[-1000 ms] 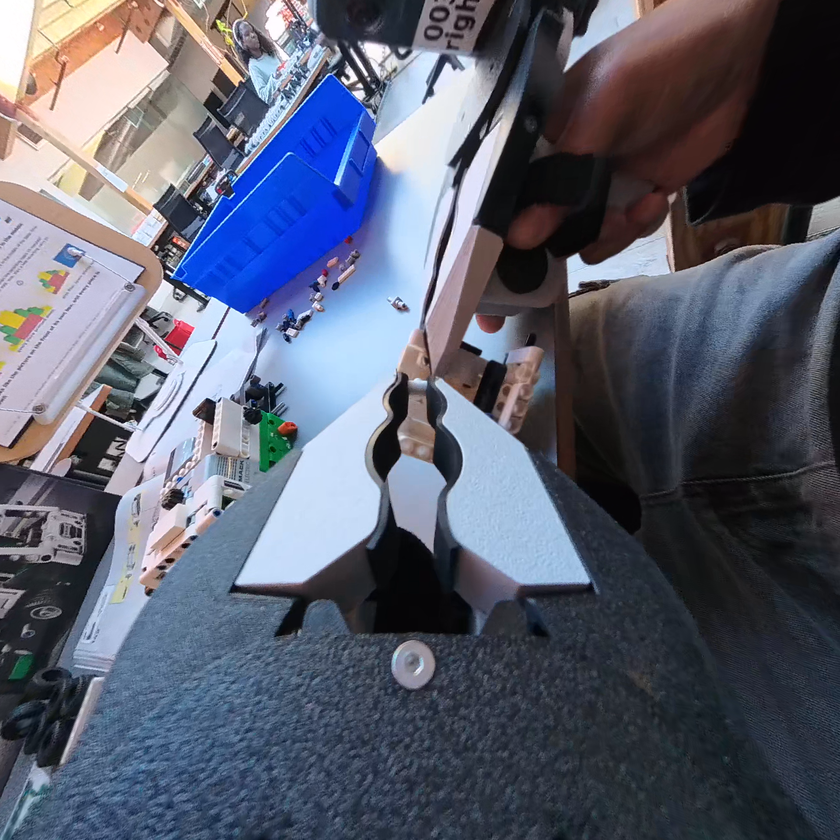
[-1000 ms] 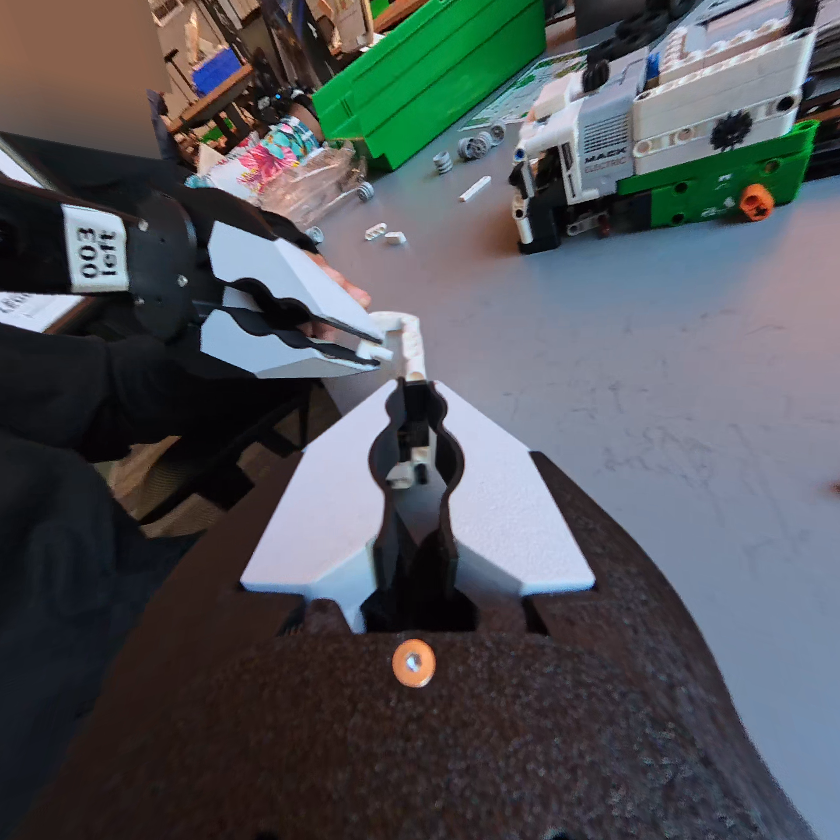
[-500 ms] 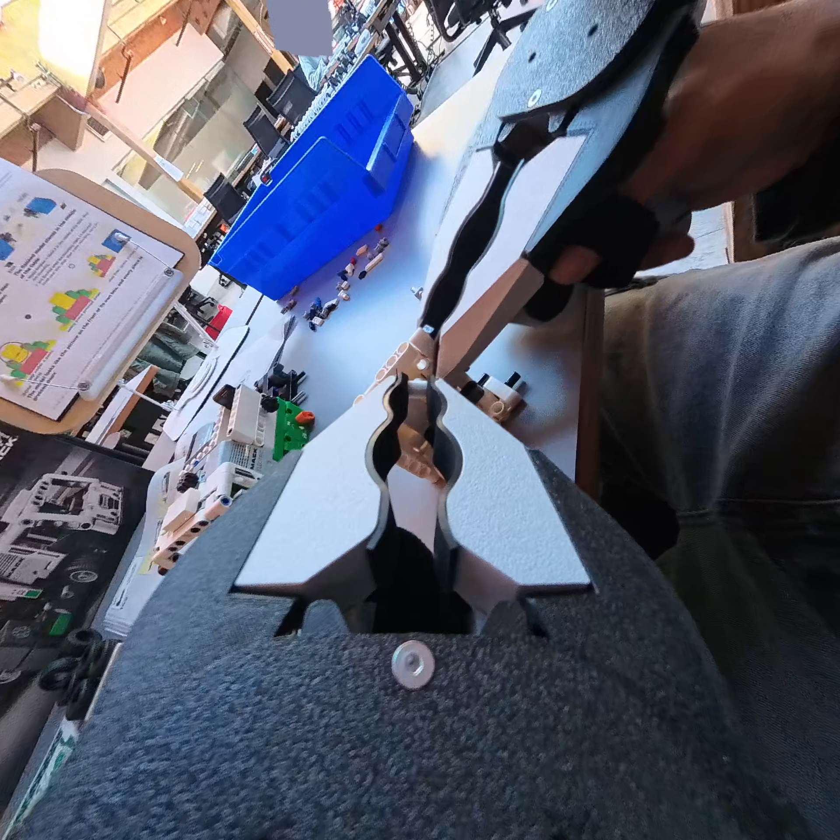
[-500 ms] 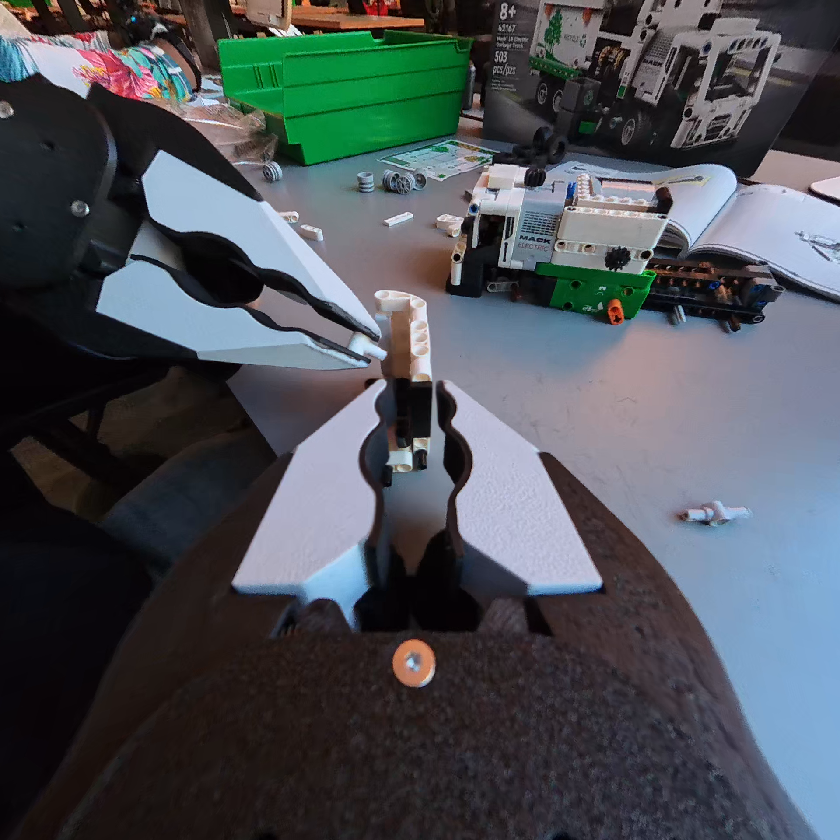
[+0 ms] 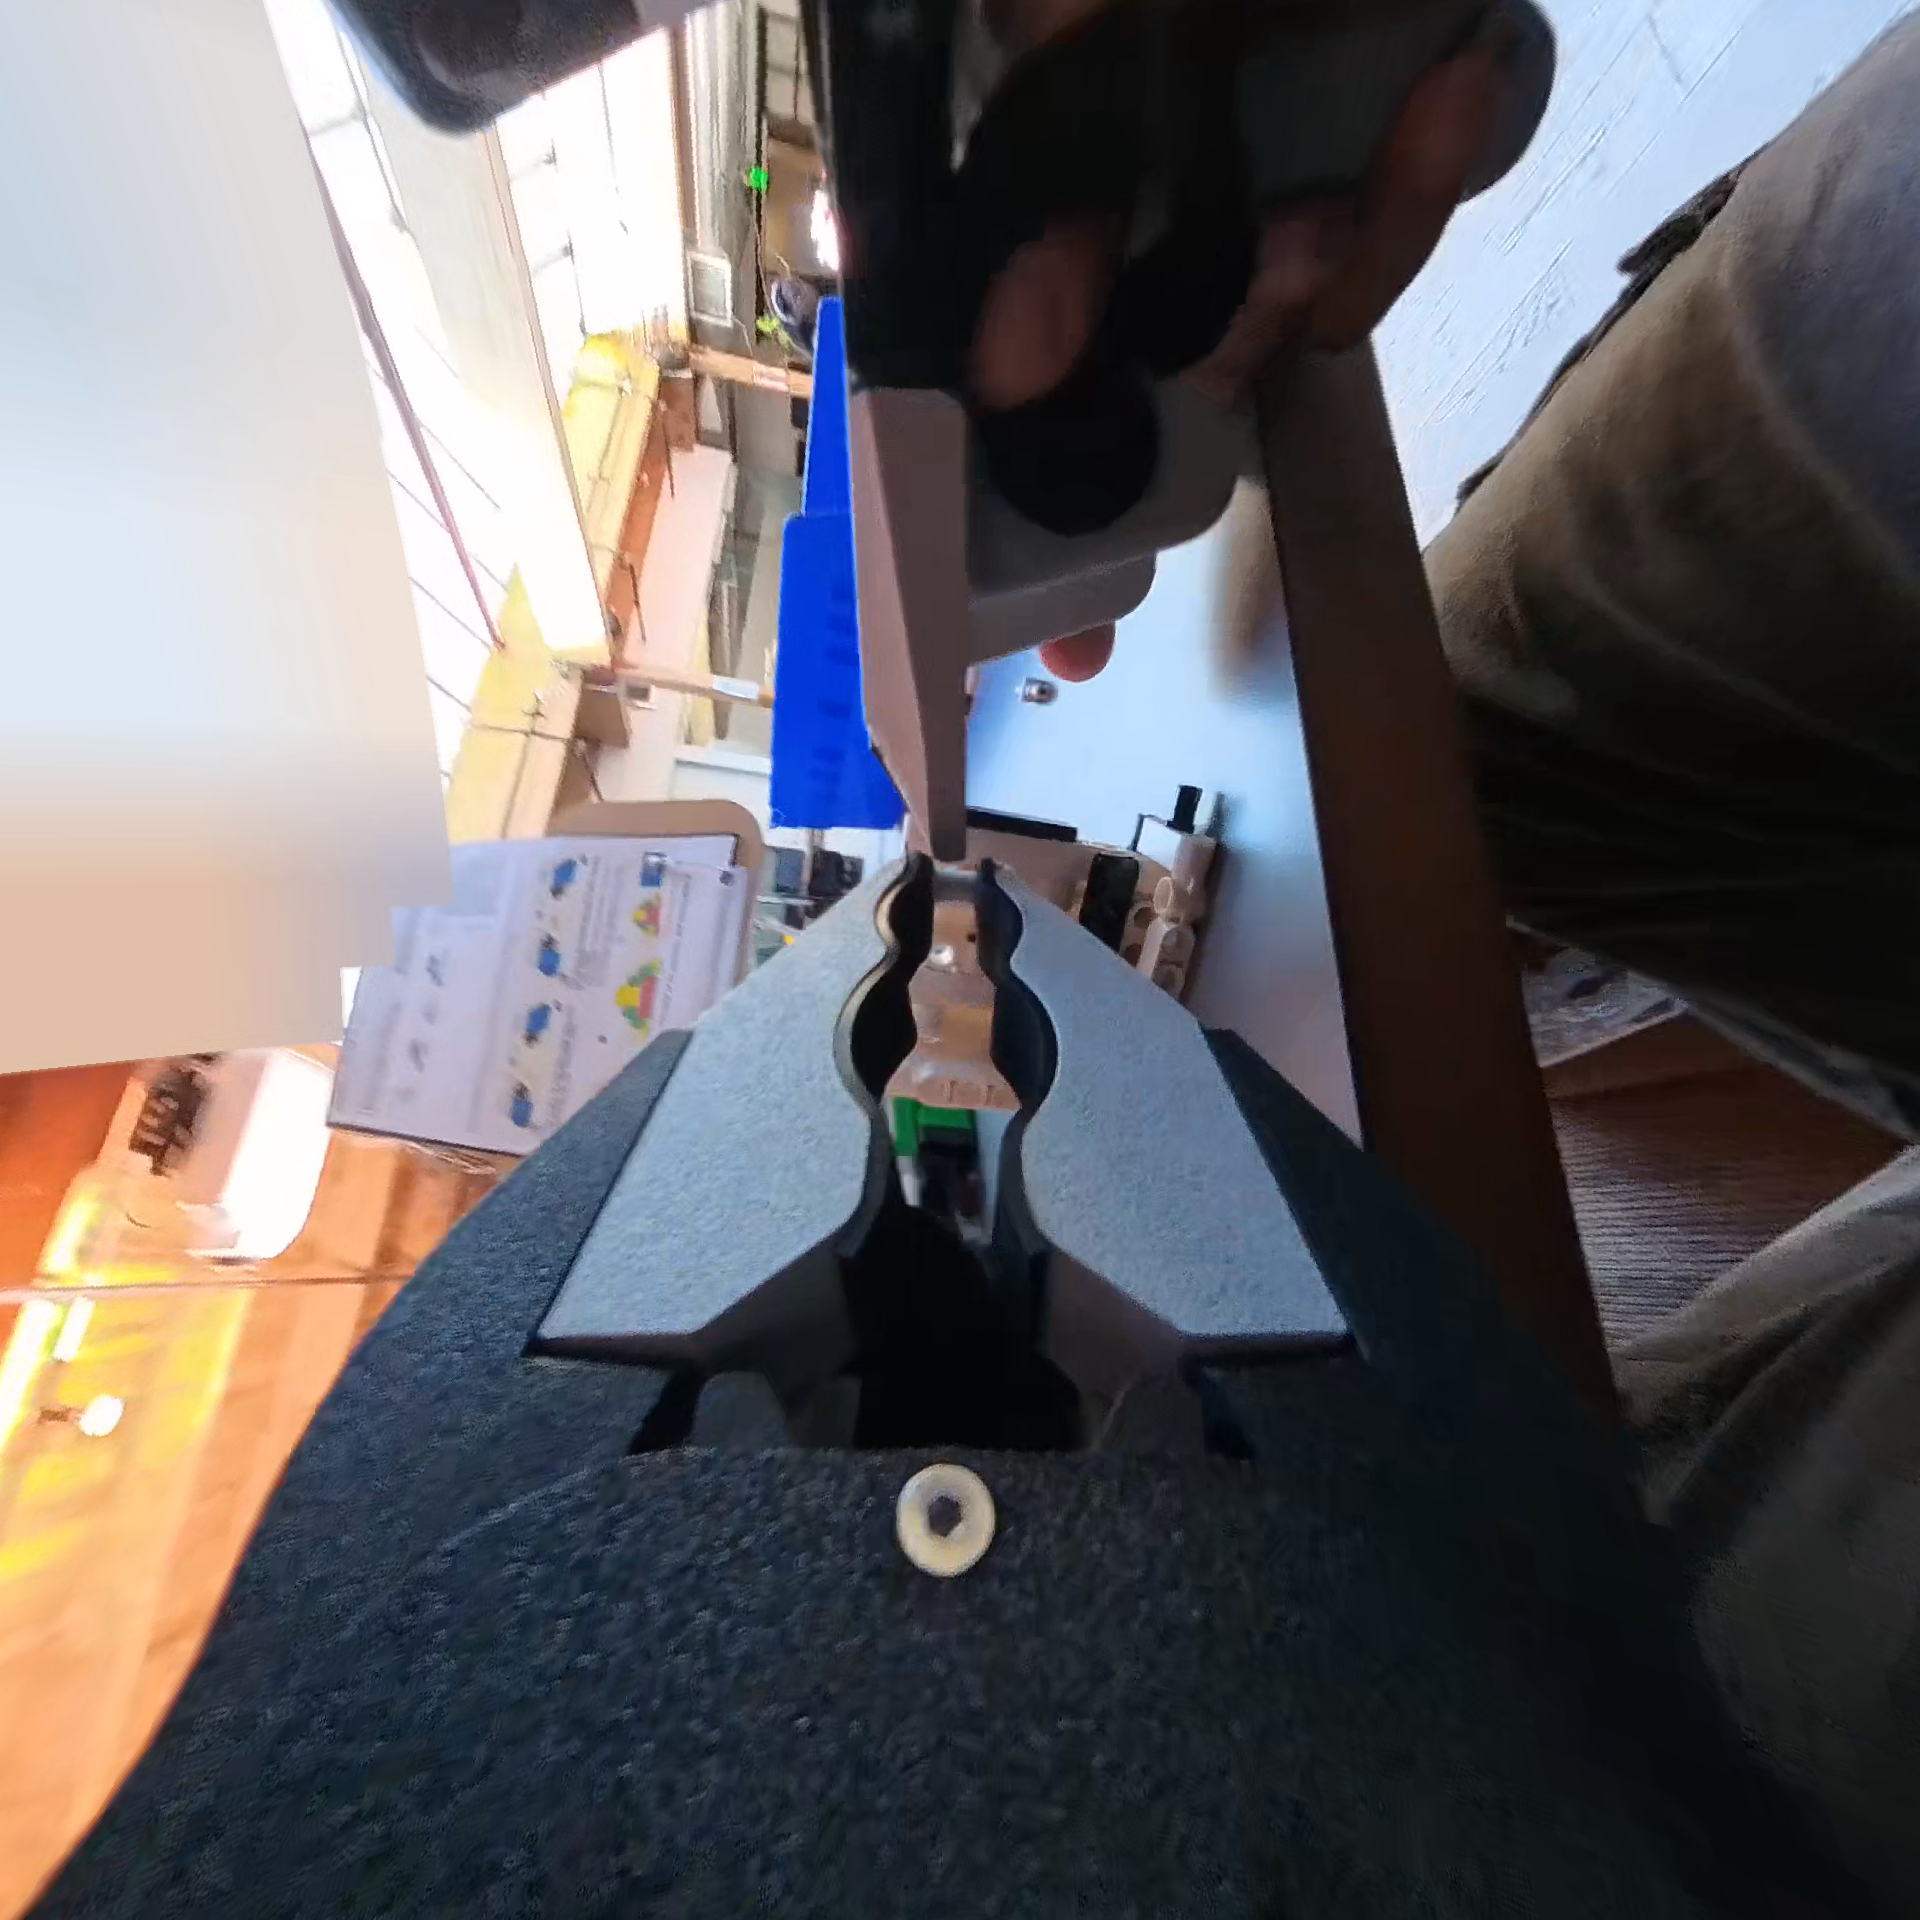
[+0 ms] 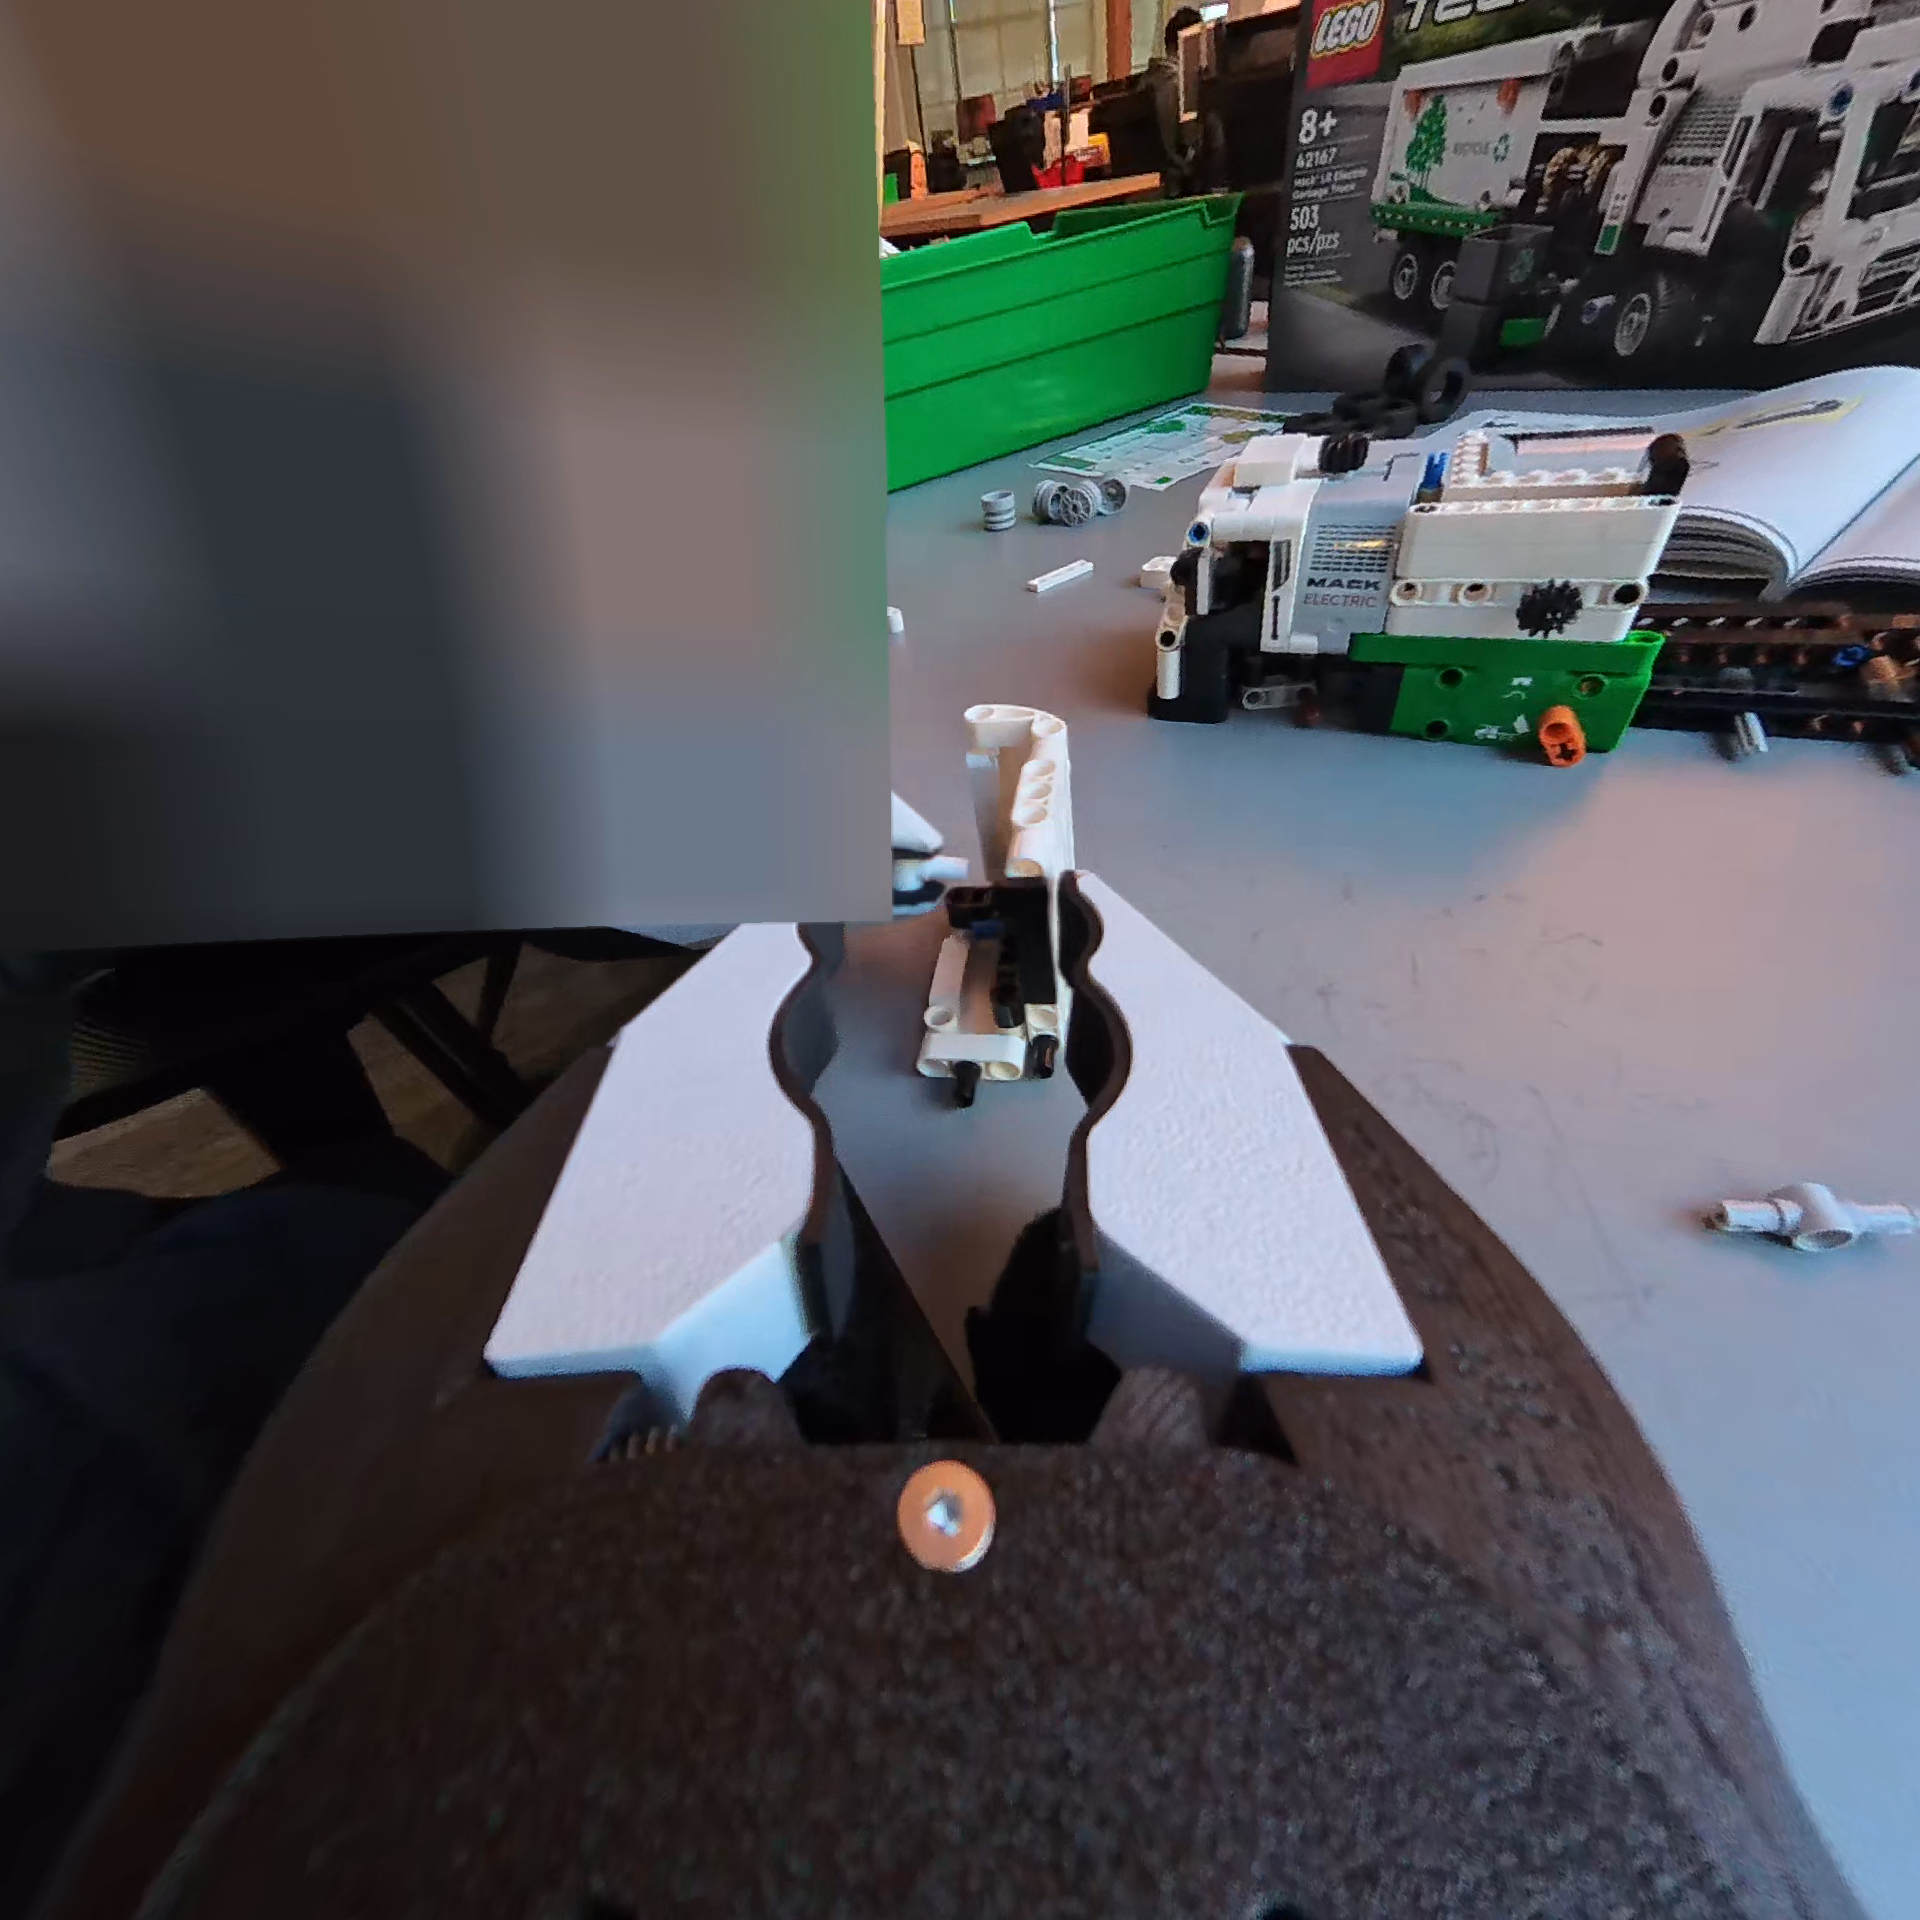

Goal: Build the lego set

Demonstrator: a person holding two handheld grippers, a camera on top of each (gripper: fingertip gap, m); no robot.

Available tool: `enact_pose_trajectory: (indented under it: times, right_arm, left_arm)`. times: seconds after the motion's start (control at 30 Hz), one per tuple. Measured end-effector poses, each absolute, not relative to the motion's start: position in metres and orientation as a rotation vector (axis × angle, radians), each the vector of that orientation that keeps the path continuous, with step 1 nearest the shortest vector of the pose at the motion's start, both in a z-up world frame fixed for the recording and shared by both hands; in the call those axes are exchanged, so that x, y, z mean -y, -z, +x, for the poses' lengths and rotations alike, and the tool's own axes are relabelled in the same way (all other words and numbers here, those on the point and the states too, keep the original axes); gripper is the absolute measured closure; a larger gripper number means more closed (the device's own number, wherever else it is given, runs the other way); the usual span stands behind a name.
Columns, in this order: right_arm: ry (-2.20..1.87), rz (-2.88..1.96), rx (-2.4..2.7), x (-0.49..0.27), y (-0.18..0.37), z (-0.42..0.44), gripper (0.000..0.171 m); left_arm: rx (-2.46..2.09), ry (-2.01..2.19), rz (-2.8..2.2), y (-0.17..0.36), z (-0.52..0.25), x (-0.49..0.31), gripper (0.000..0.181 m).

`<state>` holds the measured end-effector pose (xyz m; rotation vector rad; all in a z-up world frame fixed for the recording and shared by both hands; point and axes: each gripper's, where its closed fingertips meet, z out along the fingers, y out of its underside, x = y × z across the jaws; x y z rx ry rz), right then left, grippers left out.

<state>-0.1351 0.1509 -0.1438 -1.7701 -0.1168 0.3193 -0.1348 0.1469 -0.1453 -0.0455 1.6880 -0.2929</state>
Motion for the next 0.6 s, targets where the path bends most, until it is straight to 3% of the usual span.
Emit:
enact_pose_trajectory:
  times: [0.2, 0.6]
  right_arm:
    - [-0.323, -1.75, 0.115, -0.153, 0.141, -0.135, 0.132]
    - [-0.327, -1.691, 0.144, -0.155, 0.136, -0.144, 0.154]
  left_arm:
    - [-1.642, 0.241, 0.012, 0.14, -0.135, -0.143, 0.175]
    - [-1.593, 0.294, -0.032, 0.135, -0.137, -0.143, 0.175]
